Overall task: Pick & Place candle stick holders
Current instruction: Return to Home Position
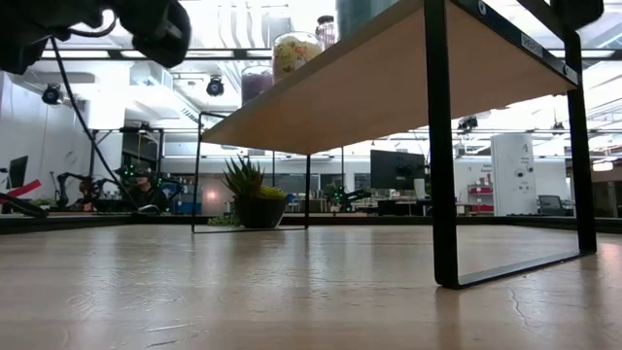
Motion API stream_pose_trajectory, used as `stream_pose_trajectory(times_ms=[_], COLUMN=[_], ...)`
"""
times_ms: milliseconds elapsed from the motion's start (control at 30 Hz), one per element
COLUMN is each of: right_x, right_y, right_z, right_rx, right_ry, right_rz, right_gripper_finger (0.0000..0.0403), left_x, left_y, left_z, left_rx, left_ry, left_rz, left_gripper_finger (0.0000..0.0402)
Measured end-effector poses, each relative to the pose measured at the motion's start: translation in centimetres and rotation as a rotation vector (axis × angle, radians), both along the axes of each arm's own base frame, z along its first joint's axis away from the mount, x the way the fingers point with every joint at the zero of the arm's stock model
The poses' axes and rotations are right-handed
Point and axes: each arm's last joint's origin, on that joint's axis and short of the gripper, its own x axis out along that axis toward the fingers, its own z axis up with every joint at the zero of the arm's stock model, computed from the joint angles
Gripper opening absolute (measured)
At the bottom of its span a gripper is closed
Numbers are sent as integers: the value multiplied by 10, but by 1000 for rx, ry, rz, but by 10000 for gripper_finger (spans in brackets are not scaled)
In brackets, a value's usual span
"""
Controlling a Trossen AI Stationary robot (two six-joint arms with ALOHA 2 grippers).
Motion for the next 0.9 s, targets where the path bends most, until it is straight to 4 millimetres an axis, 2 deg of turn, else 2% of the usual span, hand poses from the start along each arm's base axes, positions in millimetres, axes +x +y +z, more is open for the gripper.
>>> stream_pose_trajectory(times_ms=[233,533,700,800,900], right_x=[-11,-28,-39,-40,-40], right_y=[-15,-35,-47,-49,-51], right_z=[-6,-22,-26,-27,-24], right_rx=[83,122,128,73,88], right_ry=[-24,-119,-181,-130,-132], right_rz=[-27,5,28,4,-7], right_gripper_finger=[340,323,311,305,299], left_x=[-38,-80,-84,-88,-94], left_y=[25,63,78,85,88], left_z=[-2,-17,-20,-18,-17], left_rx=[2,-67,-44,-41,-45], left_ry=[-18,-86,-23,-8,0], left_rz=[81,175,261,290,295], left_gripper_finger=[218,218,218,218,218])
